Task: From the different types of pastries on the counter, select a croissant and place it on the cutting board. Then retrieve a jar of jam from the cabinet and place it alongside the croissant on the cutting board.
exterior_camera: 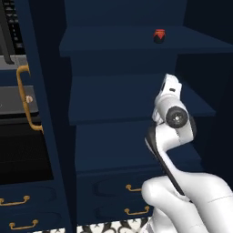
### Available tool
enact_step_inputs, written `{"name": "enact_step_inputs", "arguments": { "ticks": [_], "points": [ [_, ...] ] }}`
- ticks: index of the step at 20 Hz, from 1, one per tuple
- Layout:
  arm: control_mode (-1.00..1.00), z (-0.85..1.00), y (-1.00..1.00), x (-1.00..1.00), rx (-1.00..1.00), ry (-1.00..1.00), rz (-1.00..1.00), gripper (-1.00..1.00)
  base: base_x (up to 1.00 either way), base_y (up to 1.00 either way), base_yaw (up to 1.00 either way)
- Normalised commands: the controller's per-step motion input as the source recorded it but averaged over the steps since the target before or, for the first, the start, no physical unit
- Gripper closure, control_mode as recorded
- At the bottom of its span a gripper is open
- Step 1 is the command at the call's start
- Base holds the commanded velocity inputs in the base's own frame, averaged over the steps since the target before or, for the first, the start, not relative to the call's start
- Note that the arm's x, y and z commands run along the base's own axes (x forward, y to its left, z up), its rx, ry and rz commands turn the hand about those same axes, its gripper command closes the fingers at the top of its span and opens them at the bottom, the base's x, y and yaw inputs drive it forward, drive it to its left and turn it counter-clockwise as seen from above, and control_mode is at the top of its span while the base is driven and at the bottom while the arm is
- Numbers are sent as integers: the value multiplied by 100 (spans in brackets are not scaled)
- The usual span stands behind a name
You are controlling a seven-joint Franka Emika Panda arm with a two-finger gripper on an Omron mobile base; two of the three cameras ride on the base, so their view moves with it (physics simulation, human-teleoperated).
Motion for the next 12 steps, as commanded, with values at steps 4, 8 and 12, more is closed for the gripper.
{"name": "enact_step_inputs", "arguments": {
  "ticks": [4, 8, 12],
  "points": [
    [-100, 96, 5, -27, -6, -35, 0, -100, 0, 0, 0],
    [-100, 87, 22, -35, -6, -32, 0, -100, 0, 0, 0],
    [-100, 56, 15, -55, -4, -29, 0, -100, 0, 0, 0]
  ]
}}
